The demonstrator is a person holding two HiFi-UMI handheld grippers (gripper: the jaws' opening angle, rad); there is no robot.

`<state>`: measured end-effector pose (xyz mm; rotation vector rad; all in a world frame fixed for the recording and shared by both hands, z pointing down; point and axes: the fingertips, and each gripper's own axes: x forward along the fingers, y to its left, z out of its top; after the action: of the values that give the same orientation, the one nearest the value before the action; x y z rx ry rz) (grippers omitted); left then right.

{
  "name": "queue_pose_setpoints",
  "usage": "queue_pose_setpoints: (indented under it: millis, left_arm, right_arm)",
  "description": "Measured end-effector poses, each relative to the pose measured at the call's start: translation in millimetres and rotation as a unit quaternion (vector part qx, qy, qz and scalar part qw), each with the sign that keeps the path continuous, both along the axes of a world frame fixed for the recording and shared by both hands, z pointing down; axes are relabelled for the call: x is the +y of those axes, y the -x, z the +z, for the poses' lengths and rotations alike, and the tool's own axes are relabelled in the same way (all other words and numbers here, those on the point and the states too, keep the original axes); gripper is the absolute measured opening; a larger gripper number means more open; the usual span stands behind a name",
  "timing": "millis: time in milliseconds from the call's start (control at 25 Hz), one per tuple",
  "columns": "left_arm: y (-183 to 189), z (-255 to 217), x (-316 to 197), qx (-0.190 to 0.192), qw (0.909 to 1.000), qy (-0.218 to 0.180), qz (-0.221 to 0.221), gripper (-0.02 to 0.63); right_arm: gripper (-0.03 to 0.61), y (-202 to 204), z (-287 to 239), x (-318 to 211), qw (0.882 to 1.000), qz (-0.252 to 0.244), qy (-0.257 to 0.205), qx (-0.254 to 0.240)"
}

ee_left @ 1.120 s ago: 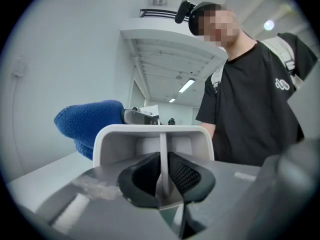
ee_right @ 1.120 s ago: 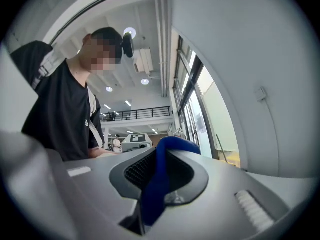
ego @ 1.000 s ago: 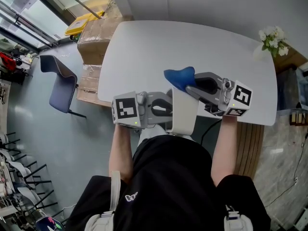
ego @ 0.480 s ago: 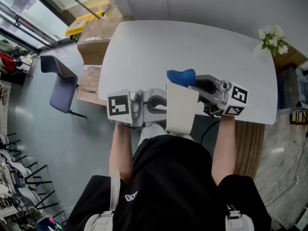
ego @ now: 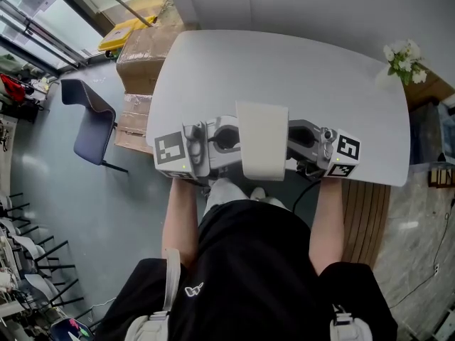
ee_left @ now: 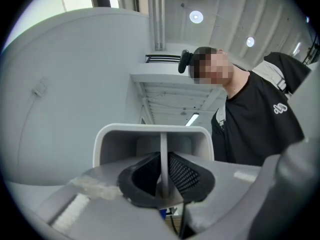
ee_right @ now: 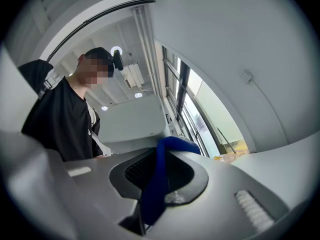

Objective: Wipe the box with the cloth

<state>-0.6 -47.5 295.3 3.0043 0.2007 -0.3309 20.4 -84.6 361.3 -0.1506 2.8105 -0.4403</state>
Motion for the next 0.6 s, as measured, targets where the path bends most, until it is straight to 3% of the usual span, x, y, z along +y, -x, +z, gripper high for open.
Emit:
queue_pose_setpoints:
  millis: [240,600]
  left_arm:
    - [6.7,0.7,-26.8,0.005,0.9980,0.008,-0.062,0.052]
    - [13.2,4.0,-48.4,0.017,0.9924,0.031,-0.118,0.052]
  right_arm:
    - [0.052,3.2,-7.2,11.6,1.000,-0.007,-0.010,-0.011]
    - [0.052,4.9,-12.8,26.6,1.000,-0.016,-0.022,-0.015]
